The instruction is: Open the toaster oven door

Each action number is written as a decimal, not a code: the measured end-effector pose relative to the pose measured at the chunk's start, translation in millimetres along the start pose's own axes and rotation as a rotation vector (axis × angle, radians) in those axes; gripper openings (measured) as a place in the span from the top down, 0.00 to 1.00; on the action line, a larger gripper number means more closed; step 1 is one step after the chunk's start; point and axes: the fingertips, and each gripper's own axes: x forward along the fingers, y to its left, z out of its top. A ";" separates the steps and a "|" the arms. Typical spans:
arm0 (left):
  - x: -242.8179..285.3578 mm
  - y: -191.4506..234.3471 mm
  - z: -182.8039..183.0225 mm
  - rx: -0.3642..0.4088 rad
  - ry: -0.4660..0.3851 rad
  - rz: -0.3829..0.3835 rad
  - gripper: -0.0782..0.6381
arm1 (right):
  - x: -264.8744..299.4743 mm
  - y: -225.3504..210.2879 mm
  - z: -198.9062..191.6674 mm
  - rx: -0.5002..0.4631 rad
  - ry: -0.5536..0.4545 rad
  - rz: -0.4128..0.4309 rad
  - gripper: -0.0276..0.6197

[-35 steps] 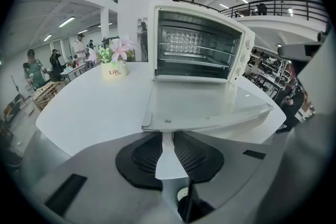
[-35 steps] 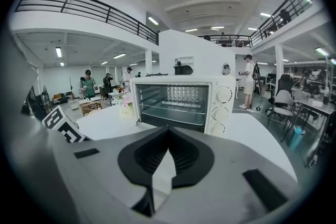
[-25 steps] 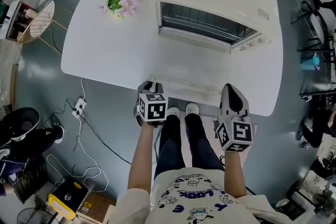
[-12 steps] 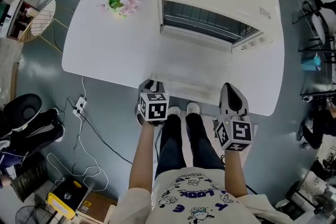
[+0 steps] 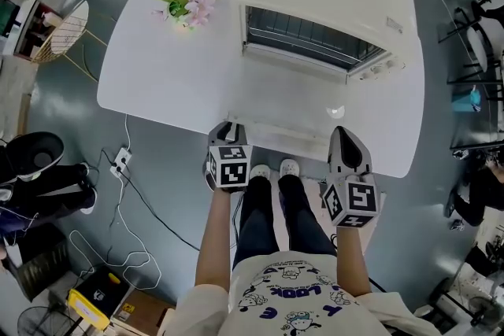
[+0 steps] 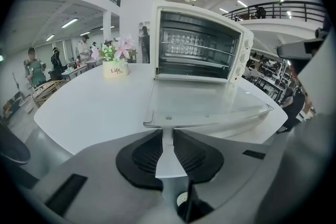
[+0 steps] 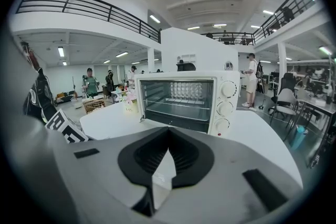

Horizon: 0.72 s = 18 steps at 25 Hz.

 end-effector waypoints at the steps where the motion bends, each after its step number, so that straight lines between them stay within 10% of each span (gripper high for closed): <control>1: -2.8 0.1 1.1 -0.005 -0.010 -0.001 0.79 | -0.8 0.9 2.2 0.000 -0.004 0.002 0.96; 18: -97.0 4.8 78.7 -0.046 -0.222 0.034 0.79 | -18.8 10.4 68.4 -0.006 -0.126 0.026 0.96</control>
